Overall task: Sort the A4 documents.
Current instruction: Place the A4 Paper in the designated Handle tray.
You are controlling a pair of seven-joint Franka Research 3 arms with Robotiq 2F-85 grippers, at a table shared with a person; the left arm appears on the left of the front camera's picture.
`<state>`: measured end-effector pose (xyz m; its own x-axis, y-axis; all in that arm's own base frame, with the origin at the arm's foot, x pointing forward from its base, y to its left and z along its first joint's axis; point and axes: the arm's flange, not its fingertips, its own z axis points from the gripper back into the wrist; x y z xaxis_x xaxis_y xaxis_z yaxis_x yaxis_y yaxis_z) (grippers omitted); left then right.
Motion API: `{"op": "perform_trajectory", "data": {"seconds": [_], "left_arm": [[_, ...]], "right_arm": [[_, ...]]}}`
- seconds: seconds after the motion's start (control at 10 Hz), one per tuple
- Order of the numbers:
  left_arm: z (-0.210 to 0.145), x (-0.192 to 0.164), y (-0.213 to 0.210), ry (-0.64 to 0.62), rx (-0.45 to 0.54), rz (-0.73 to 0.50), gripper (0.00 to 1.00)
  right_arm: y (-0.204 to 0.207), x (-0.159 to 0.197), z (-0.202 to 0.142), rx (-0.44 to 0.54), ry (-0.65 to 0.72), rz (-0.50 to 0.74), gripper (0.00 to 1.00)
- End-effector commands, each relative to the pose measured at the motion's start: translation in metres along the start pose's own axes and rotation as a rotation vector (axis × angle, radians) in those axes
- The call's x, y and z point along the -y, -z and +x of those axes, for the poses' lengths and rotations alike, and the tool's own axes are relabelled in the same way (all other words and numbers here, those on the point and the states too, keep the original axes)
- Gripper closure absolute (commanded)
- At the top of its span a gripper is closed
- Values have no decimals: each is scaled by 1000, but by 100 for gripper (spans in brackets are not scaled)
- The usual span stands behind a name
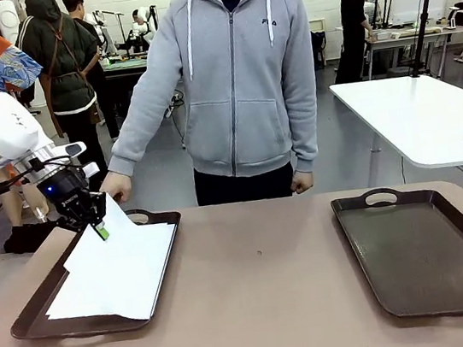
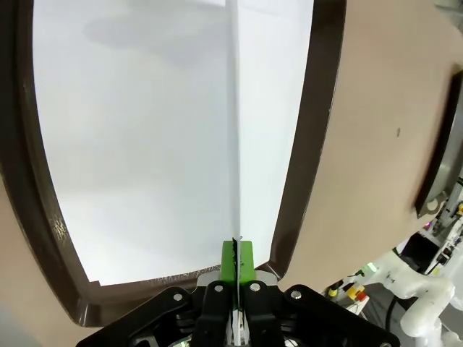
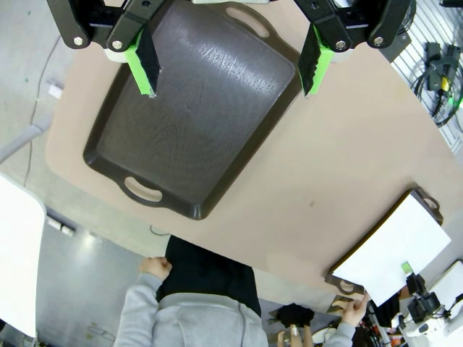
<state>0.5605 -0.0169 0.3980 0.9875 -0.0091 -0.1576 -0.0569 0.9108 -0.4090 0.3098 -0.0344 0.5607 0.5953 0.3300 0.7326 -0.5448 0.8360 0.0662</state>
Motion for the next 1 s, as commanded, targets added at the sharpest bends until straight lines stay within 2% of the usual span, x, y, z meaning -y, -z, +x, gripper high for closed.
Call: {"op": "perform_trajectory", "data": {"seconds": [0.0, 0.2, 0.5, 0.9], "left_arm": [[-1, 7, 5, -3, -2, 62, 99], [-2, 3, 14, -26, 1, 127, 99], [4, -7, 14, -32, 91, 219, 99], [8, -22, 18, -49, 133, 277, 99]], "right_arm": [[2, 1, -1, 3, 2, 16, 0], [2, 1, -1, 3, 2, 16, 0], [2, 1, -1, 3, 2, 16, 0], [2, 1, -1, 3, 2, 16, 0]]}}
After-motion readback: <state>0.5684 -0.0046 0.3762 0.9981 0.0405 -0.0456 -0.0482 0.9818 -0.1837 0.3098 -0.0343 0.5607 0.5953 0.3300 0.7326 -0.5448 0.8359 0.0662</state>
